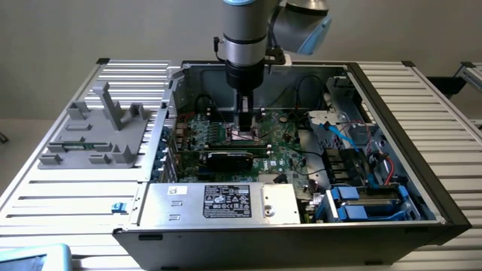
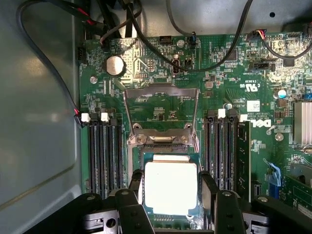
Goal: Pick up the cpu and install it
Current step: 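Place the cpu into insertion slot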
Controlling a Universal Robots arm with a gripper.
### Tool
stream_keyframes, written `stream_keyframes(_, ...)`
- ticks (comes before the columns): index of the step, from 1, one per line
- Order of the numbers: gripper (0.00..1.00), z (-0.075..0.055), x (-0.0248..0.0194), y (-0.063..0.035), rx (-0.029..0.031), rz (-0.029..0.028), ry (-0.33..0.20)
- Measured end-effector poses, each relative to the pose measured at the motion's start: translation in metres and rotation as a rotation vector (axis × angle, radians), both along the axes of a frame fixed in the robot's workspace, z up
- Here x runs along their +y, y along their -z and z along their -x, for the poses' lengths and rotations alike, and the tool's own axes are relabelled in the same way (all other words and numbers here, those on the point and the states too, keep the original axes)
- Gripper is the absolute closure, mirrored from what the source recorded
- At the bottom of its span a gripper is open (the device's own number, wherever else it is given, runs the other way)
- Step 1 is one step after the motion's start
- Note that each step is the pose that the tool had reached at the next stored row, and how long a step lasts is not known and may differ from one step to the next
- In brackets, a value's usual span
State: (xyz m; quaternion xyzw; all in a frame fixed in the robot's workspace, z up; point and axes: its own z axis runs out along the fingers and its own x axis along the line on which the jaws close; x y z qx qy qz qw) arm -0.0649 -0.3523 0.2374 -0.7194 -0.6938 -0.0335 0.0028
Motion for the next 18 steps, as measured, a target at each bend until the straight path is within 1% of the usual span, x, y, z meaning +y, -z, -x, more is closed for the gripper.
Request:
stream_keyframes(3, 0.45, 0.000, 0.0000, 0.0030, 0.0000, -0.0044, 0.000)
stream_keyframes(11, 0.45, 0.001, 0.0008, 0.0108, 0.0001, -0.0080, 0.000)
stream_keyframes(15, 0.45, 0.001, 0.0009, 0.0131, 0.0001, -0.0124, 0.000)
stream_keyframes(18, 0.45, 0.001, 0.0008, 0.0151, 0.0003, -0.0148, 0.000)
